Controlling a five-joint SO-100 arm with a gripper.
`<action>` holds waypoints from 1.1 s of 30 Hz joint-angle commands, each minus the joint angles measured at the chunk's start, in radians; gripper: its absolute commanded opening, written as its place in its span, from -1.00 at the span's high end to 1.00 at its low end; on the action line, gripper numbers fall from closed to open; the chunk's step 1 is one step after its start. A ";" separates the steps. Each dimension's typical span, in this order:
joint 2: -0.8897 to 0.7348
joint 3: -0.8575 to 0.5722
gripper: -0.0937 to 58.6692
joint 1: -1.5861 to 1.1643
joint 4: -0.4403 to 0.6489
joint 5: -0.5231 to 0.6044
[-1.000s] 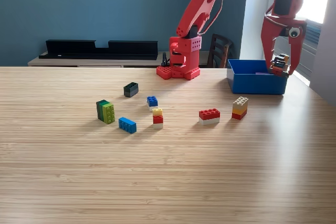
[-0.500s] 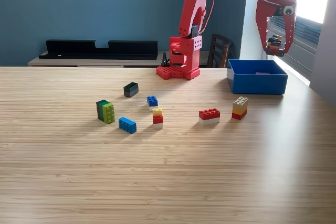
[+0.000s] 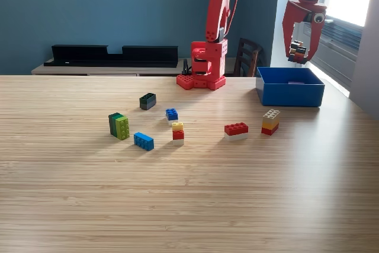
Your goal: Grasp a lego block and put it in the bin.
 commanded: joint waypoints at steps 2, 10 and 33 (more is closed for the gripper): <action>0.100 -0.015 0.54 -0.011 0.048 -0.044; 0.100 -0.020 -0.04 -0.009 0.048 -0.055; 0.110 -0.285 0.99 0.549 0.048 0.069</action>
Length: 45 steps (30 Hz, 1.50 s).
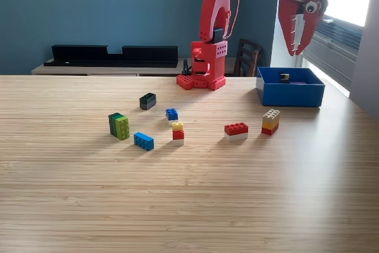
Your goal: Grasp a lego block and put it in the bin.
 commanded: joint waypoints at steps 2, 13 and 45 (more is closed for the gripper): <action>0.110 -0.101 0.99 0.210 0.048 0.011; 0.109 -0.061 0.99 0.307 0.044 -0.005; 0.098 0.098 0.99 0.515 -0.212 0.141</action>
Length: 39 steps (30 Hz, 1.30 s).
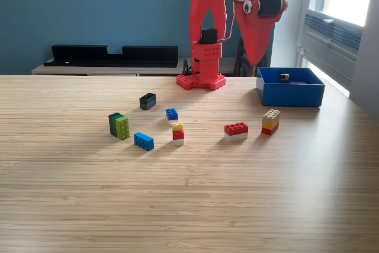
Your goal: Grasp a lego block and put it in the bin.
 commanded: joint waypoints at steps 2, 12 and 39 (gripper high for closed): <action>0.086 0.081 0.99 0.058 -0.143 0.084; 0.086 0.181 0.00 -0.038 -0.207 -0.057; -0.215 0.121 -0.12 -0.129 -0.207 -0.362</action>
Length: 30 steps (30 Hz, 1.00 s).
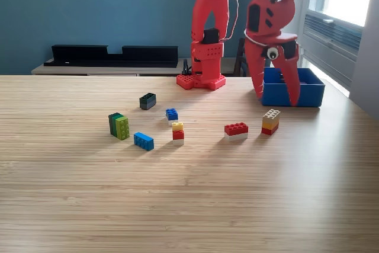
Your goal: Grasp a lego block and put it in the bin.
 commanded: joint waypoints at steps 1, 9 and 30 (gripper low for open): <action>-0.058 -0.118 -0.12 0.015 -0.009 -0.021; -0.189 -0.227 -0.05 0.011 -0.009 -0.032; -0.334 -0.514 1.00 0.003 0.117 0.097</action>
